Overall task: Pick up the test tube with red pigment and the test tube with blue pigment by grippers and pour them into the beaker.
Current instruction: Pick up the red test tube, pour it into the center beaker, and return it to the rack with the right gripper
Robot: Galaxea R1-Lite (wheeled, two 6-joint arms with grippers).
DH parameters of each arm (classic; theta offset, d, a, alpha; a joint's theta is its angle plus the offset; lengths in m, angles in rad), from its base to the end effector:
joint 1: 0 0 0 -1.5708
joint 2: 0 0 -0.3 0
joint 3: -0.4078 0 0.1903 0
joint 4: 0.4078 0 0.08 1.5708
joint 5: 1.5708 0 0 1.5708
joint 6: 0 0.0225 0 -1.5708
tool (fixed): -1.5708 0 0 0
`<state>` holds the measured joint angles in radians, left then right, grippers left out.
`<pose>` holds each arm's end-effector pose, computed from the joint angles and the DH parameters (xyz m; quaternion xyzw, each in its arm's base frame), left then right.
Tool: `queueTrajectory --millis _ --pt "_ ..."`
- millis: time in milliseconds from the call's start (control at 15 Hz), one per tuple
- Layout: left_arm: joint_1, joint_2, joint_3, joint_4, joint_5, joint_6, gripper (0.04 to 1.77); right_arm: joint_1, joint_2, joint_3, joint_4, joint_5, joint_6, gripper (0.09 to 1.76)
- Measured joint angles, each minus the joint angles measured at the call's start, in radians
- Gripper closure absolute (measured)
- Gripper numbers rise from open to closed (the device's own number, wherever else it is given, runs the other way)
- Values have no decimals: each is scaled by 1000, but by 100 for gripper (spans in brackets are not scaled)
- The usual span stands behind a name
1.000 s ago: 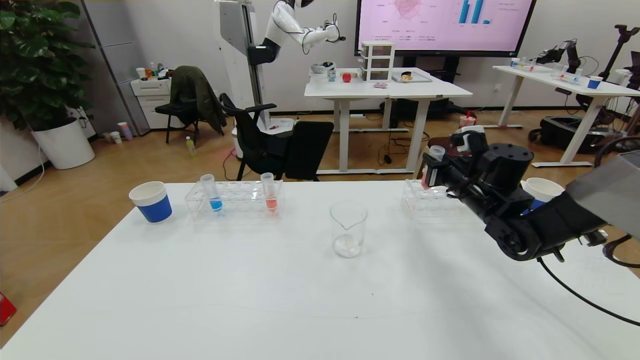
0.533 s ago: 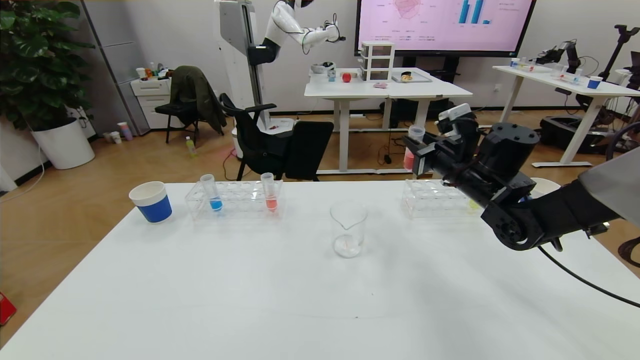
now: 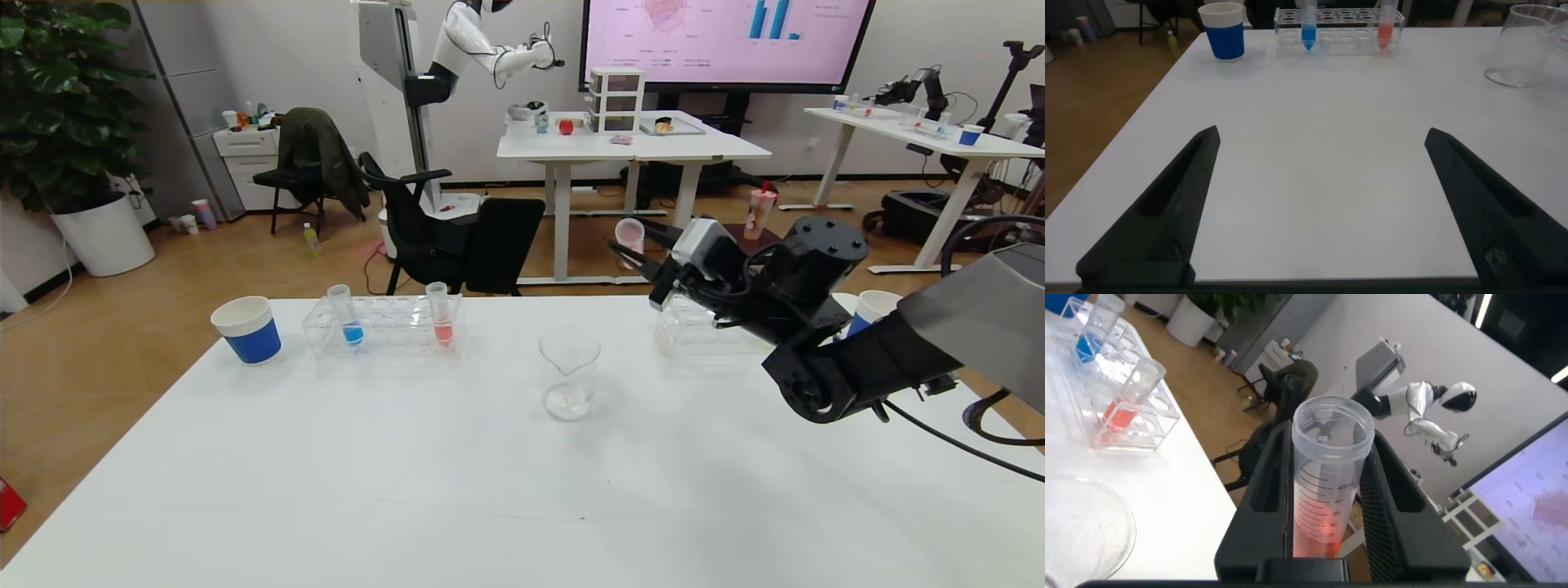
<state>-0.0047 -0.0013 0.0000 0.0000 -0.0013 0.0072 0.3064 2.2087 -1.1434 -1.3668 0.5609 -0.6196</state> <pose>-0.0229 0.0001 0.0754 0.0036 -0.0007 -0.0030 1.0000 0.4005 0.1393 0.1541 -0.2917 -0.2685 0.3502 0.8486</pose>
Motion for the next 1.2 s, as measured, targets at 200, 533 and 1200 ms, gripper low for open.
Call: queueTrajectory --millis 200,533,1200 --pt "0 0 0 0 0 0 6 -4 25 15 -10 100 -120 136" --pt "0 0 0 0 0 0 6 -8 48 5 -2 185 -322 136" --pt "0 0 0 0 0 1 6 -3 123 -119 132 281 -675 136"
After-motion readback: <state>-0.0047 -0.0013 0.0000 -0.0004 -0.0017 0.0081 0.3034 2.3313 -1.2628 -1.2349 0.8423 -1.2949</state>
